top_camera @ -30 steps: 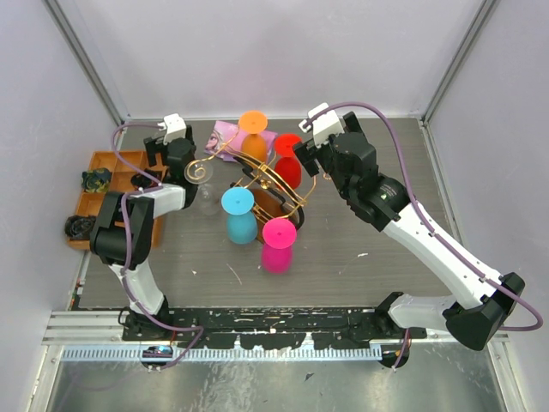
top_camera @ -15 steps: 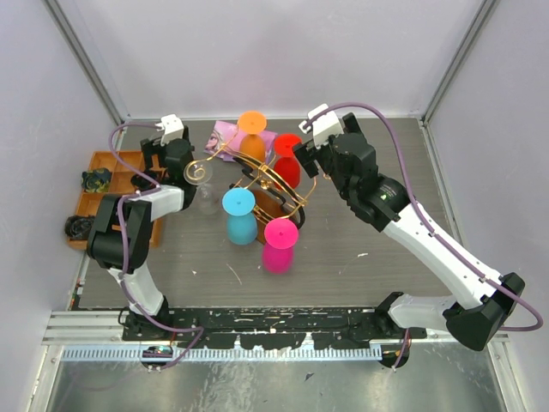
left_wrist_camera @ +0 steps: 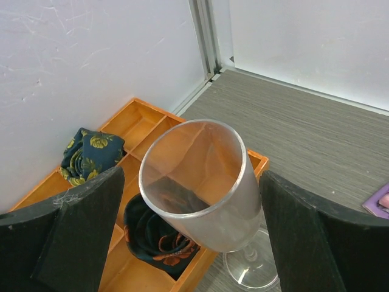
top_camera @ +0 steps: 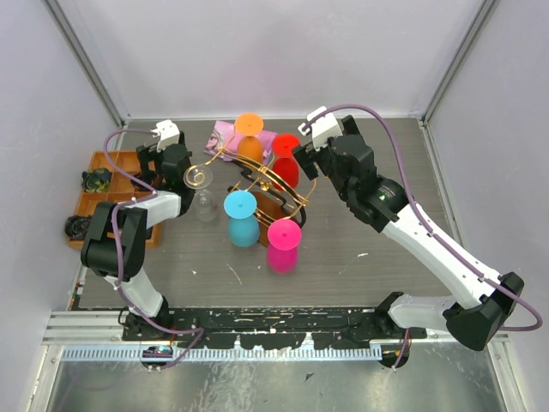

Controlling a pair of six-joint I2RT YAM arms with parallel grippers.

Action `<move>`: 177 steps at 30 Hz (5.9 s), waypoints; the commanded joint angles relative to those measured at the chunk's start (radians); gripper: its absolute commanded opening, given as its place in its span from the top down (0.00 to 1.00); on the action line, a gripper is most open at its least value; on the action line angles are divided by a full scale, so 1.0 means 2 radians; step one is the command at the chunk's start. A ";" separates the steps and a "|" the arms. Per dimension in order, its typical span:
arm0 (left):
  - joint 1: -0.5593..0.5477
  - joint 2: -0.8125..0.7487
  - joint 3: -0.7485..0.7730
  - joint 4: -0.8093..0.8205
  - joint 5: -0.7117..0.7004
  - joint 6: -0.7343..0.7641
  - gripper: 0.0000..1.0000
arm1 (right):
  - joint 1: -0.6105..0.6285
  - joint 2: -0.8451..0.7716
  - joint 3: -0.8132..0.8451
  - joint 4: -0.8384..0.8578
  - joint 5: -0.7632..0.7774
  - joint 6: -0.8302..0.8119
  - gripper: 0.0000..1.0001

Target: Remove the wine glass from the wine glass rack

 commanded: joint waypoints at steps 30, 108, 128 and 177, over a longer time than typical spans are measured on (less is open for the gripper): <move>-0.003 0.103 0.195 -0.036 0.035 -0.009 0.01 | 0.000 -0.012 -0.008 0.031 0.004 -0.007 0.00; -0.015 0.016 0.125 -0.057 0.021 -0.019 0.01 | -0.036 0.116 0.153 -0.193 -0.235 0.071 0.79; -0.023 -0.112 0.182 -0.350 0.019 -0.141 0.01 | -0.035 0.105 0.195 -0.226 -0.245 0.087 0.30; -0.173 -0.375 0.181 -0.879 0.165 -0.437 0.01 | -0.300 0.164 0.127 -0.070 -0.589 0.505 0.99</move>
